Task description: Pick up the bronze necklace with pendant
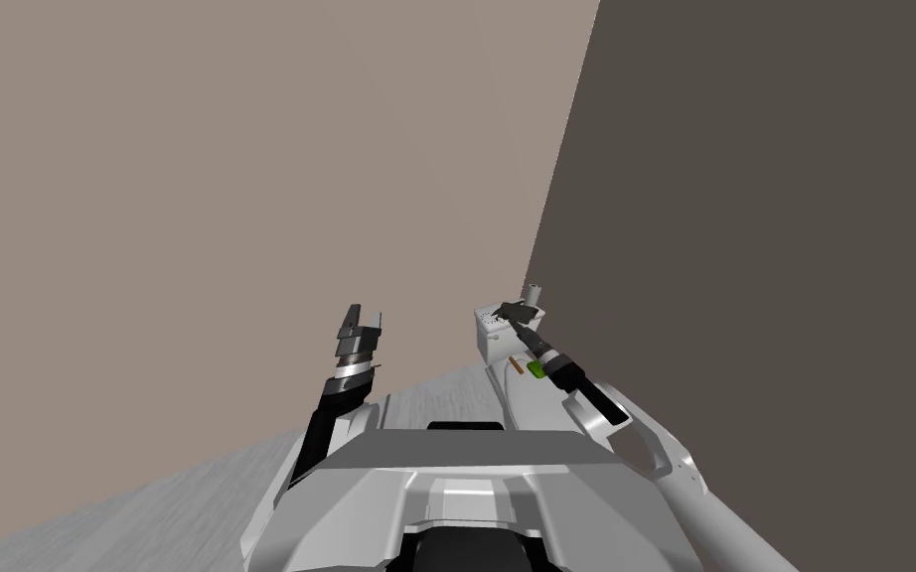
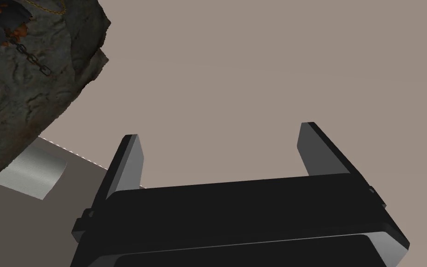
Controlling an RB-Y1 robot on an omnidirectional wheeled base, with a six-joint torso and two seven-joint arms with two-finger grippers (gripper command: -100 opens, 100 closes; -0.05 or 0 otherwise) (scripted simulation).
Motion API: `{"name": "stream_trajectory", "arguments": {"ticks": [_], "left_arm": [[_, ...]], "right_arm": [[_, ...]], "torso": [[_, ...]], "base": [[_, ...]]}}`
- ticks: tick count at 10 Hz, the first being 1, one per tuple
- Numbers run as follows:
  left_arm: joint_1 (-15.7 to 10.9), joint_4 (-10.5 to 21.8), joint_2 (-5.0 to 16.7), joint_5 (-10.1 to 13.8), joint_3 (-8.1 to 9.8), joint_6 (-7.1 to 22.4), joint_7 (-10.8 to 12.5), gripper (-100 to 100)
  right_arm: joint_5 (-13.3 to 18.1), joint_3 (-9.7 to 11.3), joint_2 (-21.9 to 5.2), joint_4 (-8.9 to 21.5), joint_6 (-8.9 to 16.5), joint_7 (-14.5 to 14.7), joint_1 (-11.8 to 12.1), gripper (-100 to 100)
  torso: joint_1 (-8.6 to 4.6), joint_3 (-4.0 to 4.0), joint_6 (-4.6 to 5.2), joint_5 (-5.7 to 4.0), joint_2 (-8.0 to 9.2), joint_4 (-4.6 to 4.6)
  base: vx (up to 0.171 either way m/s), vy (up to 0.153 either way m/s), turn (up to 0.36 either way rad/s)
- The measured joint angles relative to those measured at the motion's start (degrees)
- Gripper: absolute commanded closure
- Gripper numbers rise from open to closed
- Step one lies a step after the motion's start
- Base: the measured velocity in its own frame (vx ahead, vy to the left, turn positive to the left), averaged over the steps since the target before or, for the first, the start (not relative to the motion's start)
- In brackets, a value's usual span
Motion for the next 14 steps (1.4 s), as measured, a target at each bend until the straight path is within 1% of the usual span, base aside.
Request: {"name": "stream_trajectory", "arguments": {"ticks": [1,2,3,4,5,6,8,9,10,11,12,14], "left_arm": [[0.00,0.00,0.00,0.00,0.00,0.00,0.00,0],[0.00,0.00,0.00,0.00,0.00,0.00,0.00,0],[0.00,0.00,0.00,0.00,0.00,0.00,0.00,0],[0.00,0.00,0.00,0.00,0.00,0.00,0.00,0],[0.00,0.00,0.00,0.00,0.00,0.00,0.00,0],[0.00,0.00,0.00,0.00,0.00,0.00,0.00,0],[0.00,0.00,0.00,0.00,0.00,0.00,0.00,0],[0.00,0.00,0.00,0.00,0.00,0.00,0.00,0],[0.01,0.00,0.00,0.00,0.00,0.00,0.00,0],[0.00,0.00,0.00,0.00,0.00,0.00,0.00,0],[0.00,0.00,0.00,0.00,0.00,0.00,0.00,0],[0.01,0.00,0.00,0.00,0.00,0.00,0.00,0]], "right_arm": [[-0.37,0.84,-1.70,1.92,1.06,1.16,-0.86,-100],[-0.59,1.26,-2.50,2.66,2.08,1.84,-1.65,-100],[-0.79,1.84,-3.55,2.94,3.84,2.69,-2.29,-100],[-1.46,2.33,-5.76,4.11,5.54,3.48,-3.31,-100],[-1.48,3.50,-6.71,5.85,7.17,4.79,-4.62,-100],[-1.81,4.33,-8.37,7.27,8.69,5.96,-5.57,-100],[-2.26,5.05,-10.45,8.85,10.70,7.01,-6.46,-100],[-2.38,5.85,-11.51,10.03,12.25,7.85,-7.64,-100],[-2.50,6.19,-12.12,10.52,13.43,8.32,-8.20,-100],[-2.62,6.88,-12.86,11.62,14.82,8.82,-9.45,-100],[-3.14,7.52,-14.56,13.00,16.25,9.25,-10.68,-100],[-3.50,8.43,-17.19,14.70,19.43,10.26,-12.19,-100]], "torso": [[0.01,-0.01,0.00,0.00,-0.01,-0.01],[0.01,-0.01,0.01,0.00,-0.01,0.00],[0.03,-0.01,0.00,0.01,-0.02,0.00],[0.04,-0.02,0.00,0.01,-0.04,-0.01],[0.08,-0.04,-0.01,0.01,-0.06,-0.02],[0.09,-0.04,0.00,0.02,-0.07,-0.02],[0.08,-0.03,0.01,0.02,-0.05,-0.01],[0.11,-0.04,0.00,0.02,-0.06,-0.01],[0.09,-0.03,0.02,0.02,-0.06,-0.01],[0.08,-0.05,0.00,0.02,-0.08,-0.02],[0.13,-0.05,0.01,0.03,-0.10,-0.02],[0.16,-0.08,0.01,0.04,-0.13,-0.03]], "base": [[-0.002,0.007,0.030],[0.001,0.010,0.056],[0.002,0.019,0.098],[0.007,0.025,0.110],[0.010,0.028,0.098],[0.008,0.019,0.023],[0.008,0.029,0.084],[0.012,0.021,0.038],[0.015,0.021,0.059],[0.018,0.039,0.106],[0.029,0.046,0.117],[0.025,0.034,0.077]]}}
